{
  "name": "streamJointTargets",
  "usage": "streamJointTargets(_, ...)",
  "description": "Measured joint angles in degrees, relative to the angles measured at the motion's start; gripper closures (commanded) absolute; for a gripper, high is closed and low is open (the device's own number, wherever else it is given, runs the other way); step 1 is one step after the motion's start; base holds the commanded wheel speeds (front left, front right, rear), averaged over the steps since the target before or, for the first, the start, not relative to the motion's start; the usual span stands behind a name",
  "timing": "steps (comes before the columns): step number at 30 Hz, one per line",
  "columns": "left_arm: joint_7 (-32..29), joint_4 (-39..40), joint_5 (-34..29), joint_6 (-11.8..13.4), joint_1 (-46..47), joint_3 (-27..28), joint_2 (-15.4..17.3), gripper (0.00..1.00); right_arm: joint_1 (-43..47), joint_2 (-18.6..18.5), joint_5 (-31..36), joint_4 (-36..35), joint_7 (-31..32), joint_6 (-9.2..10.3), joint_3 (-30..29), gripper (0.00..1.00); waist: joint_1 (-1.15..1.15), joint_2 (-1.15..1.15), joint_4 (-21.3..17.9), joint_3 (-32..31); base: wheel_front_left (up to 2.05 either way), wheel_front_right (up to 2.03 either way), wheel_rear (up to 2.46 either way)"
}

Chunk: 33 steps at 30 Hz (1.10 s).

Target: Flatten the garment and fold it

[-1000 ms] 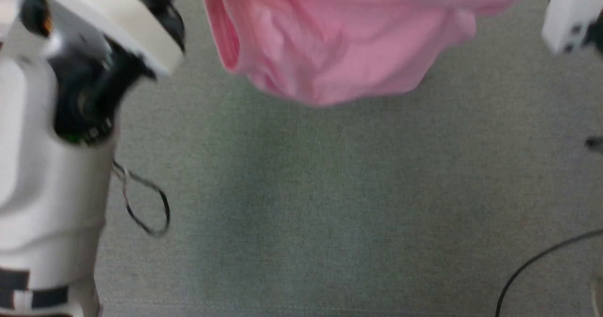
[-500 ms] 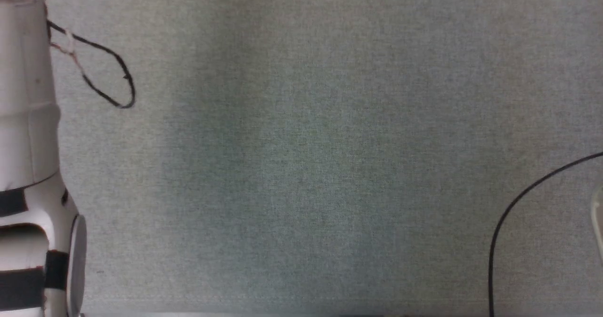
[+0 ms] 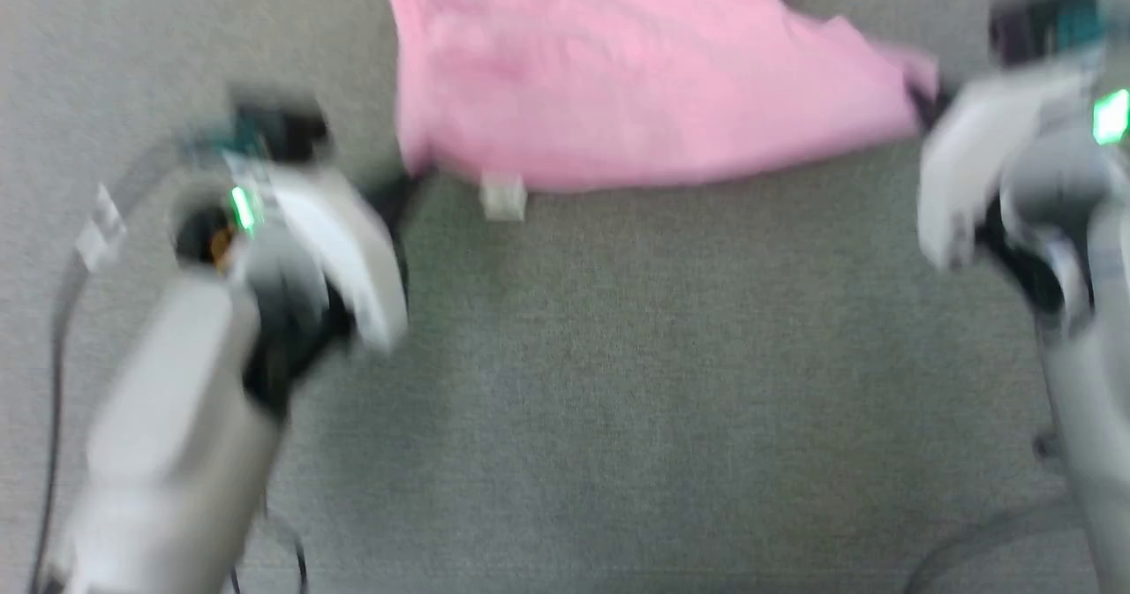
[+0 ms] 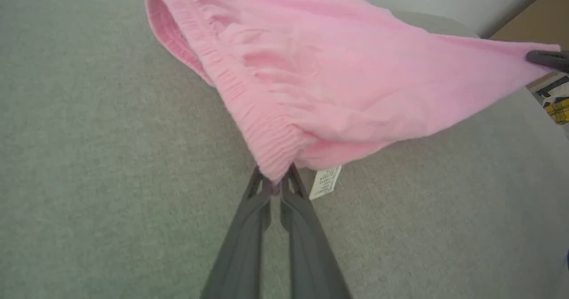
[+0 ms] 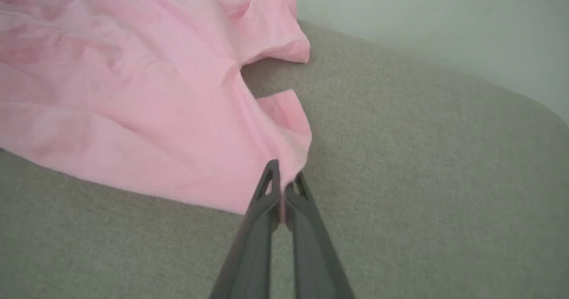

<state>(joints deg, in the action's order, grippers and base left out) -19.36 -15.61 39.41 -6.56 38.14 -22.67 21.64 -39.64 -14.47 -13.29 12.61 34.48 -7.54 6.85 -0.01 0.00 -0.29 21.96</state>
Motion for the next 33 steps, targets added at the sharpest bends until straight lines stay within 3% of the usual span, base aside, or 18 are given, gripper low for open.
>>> streamJointTargets(6,-4.58,9.85,4.37,1.38,-18.36,-1.83,3.13,1.00,20.19,-1.05,-1.71,-11.78,6.66,0.00,-5.71,1.00,-0.01,0.00,0.60,-5.47,0.00,0.00,0.00)
streamJointTargets(12,-7.32,20.05,7.21,6.32,-32.95,-2.26,5.45,1.00,38.18,4.02,-1.53,-21.86,11.56,0.00,-11.59,1.00,-0.02,0.00,1.61,-10.25,0.00,0.00,0.00)
streamJointTargets(18,-9.93,28.21,8.97,9.76,-41.49,-3.16,6.70,1.00,49.76,7.80,1.35,-29.07,17.25,0.00,-14.97,1.00,-0.01,0.00,3.20,-13.05,0.00,0.00,0.00)
streamJointTargets(22,-8.26,31.76,9.89,10.33,-41.77,-2.33,5.48,1.00,49.33,8.44,2.41,-33.15,16.58,0.00,-16.00,1.00,0.00,0.00,4.13,-13.47,0.00,0.00,0.00)
streamJointTargets(26,-7.24,32.16,9.91,10.32,-38.59,-1.74,3.97,1.00,43.37,7.37,2.87,-33.75,14.52,0.00,-15.19,1.00,0.01,0.00,4.43,-12.75,0.00,0.00,0.00)
streamJointTargets(33,-5.98,27.31,10.01,10.16,-26.39,-0.31,-0.69,1.00,26.14,4.80,3.26,-24.55,11.82,0.00,-12.13,1.00,0.02,0.00,4.93,-9.59,0.00,0.00,0.00)
